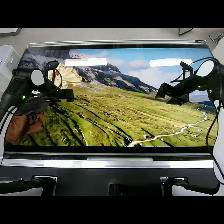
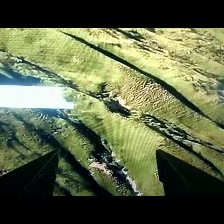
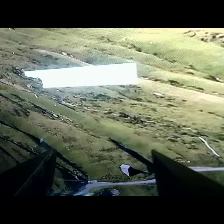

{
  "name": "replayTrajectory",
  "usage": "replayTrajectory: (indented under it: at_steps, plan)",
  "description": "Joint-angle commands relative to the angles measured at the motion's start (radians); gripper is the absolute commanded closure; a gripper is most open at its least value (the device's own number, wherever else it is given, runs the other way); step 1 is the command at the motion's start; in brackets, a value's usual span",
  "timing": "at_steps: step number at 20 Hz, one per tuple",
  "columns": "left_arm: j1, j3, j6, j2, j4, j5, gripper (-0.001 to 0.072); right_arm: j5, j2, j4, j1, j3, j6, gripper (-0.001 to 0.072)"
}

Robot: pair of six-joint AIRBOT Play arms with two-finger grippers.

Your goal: Fold the clothes and pants, and hang the long-sleeved shirts on hangers.

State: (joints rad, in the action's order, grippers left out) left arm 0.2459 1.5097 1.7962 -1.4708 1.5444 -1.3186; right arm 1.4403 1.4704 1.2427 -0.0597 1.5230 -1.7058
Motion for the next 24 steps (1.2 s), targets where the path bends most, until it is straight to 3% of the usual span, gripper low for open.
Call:
replayTrajectory:
  at_steps: [1, 15, 21, 22, 24]
  plan:
    - [0.001, 0.0, 0.0, 0.0, 0.0, 0.0, -0.0007, 0.0, 0.001, 0.0, 0.001, 0.0, 0.0, 0.0017]
    - [0.001, -0.001, 0.0, -0.003, -0.001, 0.017, -0.0006, -0.009, 0.001, 0.0, 0.001, 0.0, 0.0, 0.0017]
    - [0.004, -0.001, 0.011, -0.059, -0.011, 0.172, -0.0007, -0.287, 0.001, 0.0, 0.001, 0.0, 0.0, 0.0017]
    - [0.006, -0.001, 0.011, -0.077, -0.011, 0.233, -0.0006, -0.336, 0.001, 0.0, 0.001, 0.0, 0.0, 0.0017]
    - [-0.008, 0.004, 0.012, -0.127, 0.0, 0.543, -0.0008, -0.417, 0.001, 0.0, 0.001, -0.001, 0.0, 0.0017]
